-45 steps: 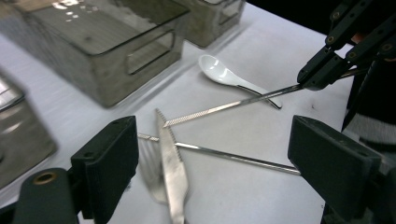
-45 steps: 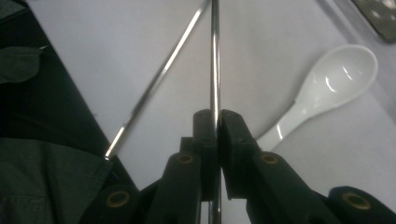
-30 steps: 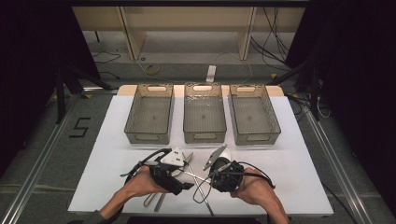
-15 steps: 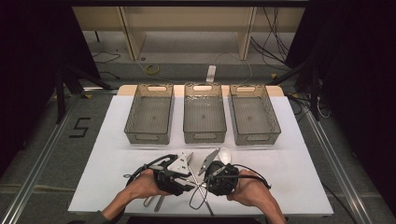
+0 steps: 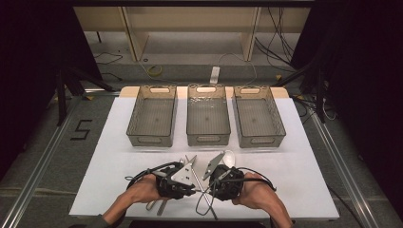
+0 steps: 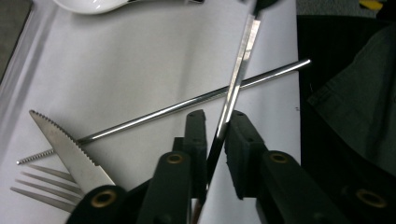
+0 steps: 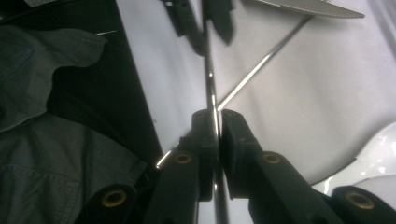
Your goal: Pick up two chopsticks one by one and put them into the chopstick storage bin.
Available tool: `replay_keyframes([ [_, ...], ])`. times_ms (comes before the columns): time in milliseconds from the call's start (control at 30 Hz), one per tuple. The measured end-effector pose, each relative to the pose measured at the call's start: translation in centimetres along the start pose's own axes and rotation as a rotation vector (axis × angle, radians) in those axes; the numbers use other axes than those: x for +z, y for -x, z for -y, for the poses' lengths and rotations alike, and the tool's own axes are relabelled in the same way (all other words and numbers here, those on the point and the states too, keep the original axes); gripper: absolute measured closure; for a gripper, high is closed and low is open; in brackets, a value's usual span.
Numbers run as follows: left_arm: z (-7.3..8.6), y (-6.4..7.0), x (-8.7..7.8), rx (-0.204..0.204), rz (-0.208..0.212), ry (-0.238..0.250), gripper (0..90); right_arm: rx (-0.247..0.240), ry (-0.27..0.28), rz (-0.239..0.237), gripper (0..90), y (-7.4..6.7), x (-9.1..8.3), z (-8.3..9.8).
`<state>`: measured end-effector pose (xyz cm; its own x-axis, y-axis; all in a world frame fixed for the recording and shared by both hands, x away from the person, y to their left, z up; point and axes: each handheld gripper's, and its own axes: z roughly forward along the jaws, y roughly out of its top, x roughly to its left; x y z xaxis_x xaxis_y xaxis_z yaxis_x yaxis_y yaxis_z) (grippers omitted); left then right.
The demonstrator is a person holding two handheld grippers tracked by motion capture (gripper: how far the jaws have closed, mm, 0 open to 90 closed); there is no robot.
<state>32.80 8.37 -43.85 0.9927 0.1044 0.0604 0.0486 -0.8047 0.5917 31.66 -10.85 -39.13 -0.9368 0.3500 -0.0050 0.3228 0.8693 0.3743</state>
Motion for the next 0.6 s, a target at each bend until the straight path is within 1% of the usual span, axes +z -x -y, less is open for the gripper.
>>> replay_keyframes([
  [33, -0.1, 0.2, -0.1, 0.016, -0.005, -0.002, 81.8, 0.0, 0.0, 0.0, 77.0, 0.0, 0.0, 0.0],
  [67, -0.1, 0.4, -0.1, 0.024, -0.012, 0.002, 84.3, 0.018, 0.007, 0.012, 68.9, 0.3, -0.2, 0.0],
  [100, -0.2, 0.5, -0.2, 0.024, -0.025, 0.004, 84.8, 0.038, 0.011, 0.016, 63.1, 0.5, -0.5, 0.0],
  [133, -0.2, 0.5, -0.3, 0.024, -0.027, 0.002, 85.0, 0.053, 0.033, 0.028, 56.9, 0.6, -0.9, 0.1],
  [167, -0.2, 0.4, -0.4, 0.023, -0.035, -0.001, 85.1, 0.091, 0.091, 0.055, 51.6, 1.0, -1.7, 0.3],
  [200, -0.2, 0.3, -0.4, 0.015, -0.049, -0.005, 85.1, 0.091, 0.091, 0.055, 51.6, 1.0, -1.7, 0.3],
  [233, -0.1, 0.2, -0.4, 0.0, -0.05, -0.01, 85.1, 0.102, 0.122, 0.071, 48.4, 1.1, -2.2, 0.4],
  [267, 0.0, 0.1, -0.5, -0.008, -0.063, -0.018, 85.2, 0.111, 0.156, 0.08, 47.0, 1.2, -2.6, 0.5],
  [300, 0.0, -0.1, -0.5, -0.02, -0.078, -0.021, 85.2, 0.129, 0.201, 0.084, 43.5, 1.3, -3.2, 0.6],
  [333, 0.1, -0.2, -0.6, -0.035, -0.09, -0.023, 85.2, 0.129, 0.201, 0.084, 43.5, 1.3, -3.2, 0.6],
  [400, 0.2, -0.6, -0.8, -0.068, -0.115, -0.016, 85.2, 0.146, 0.219, 0.098, 41.8, 1.2, -3.4, 0.6],
  [433, 0.3, -0.7, -1.0, -0.091, -0.128, -0.007, 85.2, 0.155, 0.219, 0.111, 41.2, 1.2, -3.4, 0.6],
  [467, 0.4, -1.0, -1.1, -0.117, -0.13, 0.0, 85.1, 0.156, 0.223, 0.124, 40.0, 1.2, -3.3, 0.5],
  [500, 0.5, -1.2, -1.3, -0.145, -0.134, 0.009, 85.1, 0.158, 0.228, 0.123, 39.1, 1.2, -3.2, 0.5],
  [600, 0.7, -1.7, -1.6, -0.21, -0.166, 0.017, 85.1, 0.168, 0.242, 0.135, 37.1, 1.2, -3.0, 0.4],
])
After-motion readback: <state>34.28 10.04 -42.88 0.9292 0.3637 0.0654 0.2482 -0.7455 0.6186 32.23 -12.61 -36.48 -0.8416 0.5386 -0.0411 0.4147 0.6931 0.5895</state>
